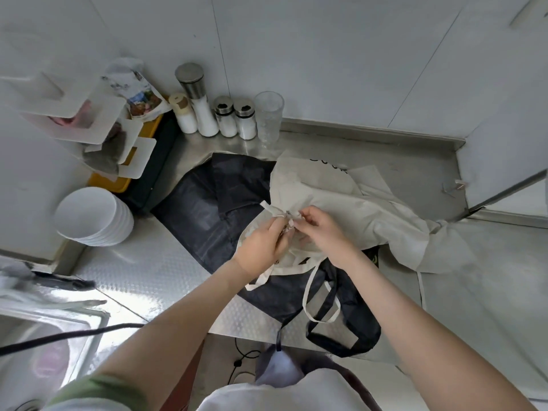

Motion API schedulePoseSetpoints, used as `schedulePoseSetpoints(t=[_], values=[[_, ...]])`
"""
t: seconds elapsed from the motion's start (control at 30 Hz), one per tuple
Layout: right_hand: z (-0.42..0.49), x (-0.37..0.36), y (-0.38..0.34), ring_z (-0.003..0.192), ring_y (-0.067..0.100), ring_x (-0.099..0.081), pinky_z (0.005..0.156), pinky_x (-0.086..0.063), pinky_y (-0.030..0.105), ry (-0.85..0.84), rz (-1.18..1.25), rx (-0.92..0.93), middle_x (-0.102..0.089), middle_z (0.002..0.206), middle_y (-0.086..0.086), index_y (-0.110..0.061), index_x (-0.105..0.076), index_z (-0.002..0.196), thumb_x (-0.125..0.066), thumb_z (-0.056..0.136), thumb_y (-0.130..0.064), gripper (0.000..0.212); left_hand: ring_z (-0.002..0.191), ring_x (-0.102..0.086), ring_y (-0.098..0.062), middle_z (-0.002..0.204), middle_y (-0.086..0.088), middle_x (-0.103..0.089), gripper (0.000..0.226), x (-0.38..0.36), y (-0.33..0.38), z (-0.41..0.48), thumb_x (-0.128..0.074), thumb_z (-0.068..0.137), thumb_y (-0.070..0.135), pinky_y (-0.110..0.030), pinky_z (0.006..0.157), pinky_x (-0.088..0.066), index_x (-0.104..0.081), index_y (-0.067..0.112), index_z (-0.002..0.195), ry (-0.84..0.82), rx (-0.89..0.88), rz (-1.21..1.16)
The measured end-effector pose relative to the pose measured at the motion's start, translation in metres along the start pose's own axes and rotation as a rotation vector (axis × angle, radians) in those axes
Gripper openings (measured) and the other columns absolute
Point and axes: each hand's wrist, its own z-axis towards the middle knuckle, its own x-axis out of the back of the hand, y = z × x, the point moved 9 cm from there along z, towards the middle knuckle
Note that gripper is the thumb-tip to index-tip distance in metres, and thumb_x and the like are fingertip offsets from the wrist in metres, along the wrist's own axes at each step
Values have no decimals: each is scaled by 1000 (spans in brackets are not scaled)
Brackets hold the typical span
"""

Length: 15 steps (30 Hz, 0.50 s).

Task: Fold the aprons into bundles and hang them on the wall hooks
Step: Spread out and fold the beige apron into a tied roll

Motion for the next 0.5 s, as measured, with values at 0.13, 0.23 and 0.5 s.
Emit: schedulePoseSetpoints(t=[0.13,0.23,0.5], values=[[1,1,-37,77,14,-58,63,-48,24,2,-100,42,-62,86,1,-18,-59,89,-59,95,-23,8,86,-59,-25,108,-14,-57,52,28,13,14,-30,90,38,-27,81,-46,-58,-2,109,-66,30,-51],[-1,8,-62,62,15,-61,50,-47,19,77,-324,72,-64,87,4,-17,-57,85,-54,96,-23,12,95,-57,-29,116,-13,-51,32,41,17,22,-41,96,21,-37,86,-45,-57,-1,113,-89,65,-79],[-30,56,-100,85,33,-62,74,-48,38,375,-505,138,-64,82,13,-4,-59,87,-52,91,-15,13,83,-48,-10,94,-3,-50,15,60,52,41,-41,96,5,-10,74,-37,-56,2,93,25,102,-305]])
